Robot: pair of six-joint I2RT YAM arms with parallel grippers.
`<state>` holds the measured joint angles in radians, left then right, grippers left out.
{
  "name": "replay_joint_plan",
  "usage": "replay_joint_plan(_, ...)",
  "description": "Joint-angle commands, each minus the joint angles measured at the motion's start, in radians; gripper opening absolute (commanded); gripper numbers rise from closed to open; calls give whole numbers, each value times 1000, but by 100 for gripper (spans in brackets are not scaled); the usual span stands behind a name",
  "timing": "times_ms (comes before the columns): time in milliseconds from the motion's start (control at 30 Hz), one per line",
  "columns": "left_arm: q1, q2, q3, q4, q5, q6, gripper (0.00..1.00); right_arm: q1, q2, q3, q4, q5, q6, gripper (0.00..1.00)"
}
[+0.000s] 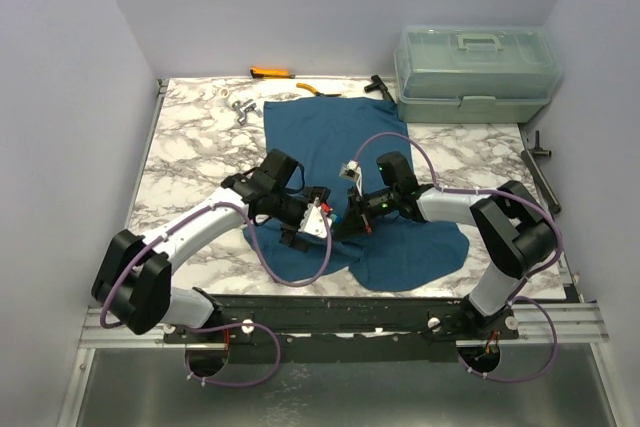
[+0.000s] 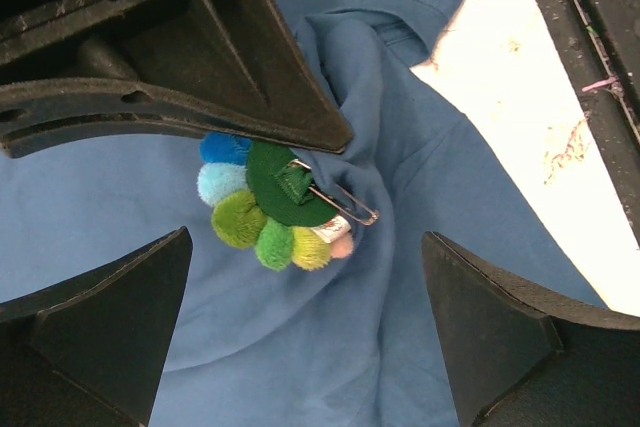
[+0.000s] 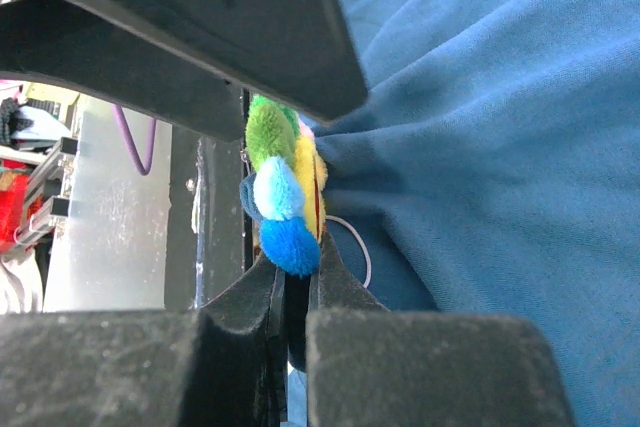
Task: Remove the brooch from the garment
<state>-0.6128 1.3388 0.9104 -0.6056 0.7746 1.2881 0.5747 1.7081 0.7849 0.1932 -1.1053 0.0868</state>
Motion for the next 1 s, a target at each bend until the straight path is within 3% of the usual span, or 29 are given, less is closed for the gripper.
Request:
replay_joint_plan(0,-11,45,47,58,-12,-50,99,6,11,11,16,-33,8,1)
replay_joint_plan(167,-32,75,49,103,-24,-97,99,6,27,17,12,-51,6,1)
replay_joint_plan(333,-40,103,43,175,-43,-145,90,7,29,16,5,-67,-3,1)
replay_joint_plan(667,-45,130,64,216,-8,-153,52,12,55,36,-41,-94,-41,1)
replay_joint_plan(967,-69,134,64,217,17,-153,28,14,58,44,-50,-90,-48,1)
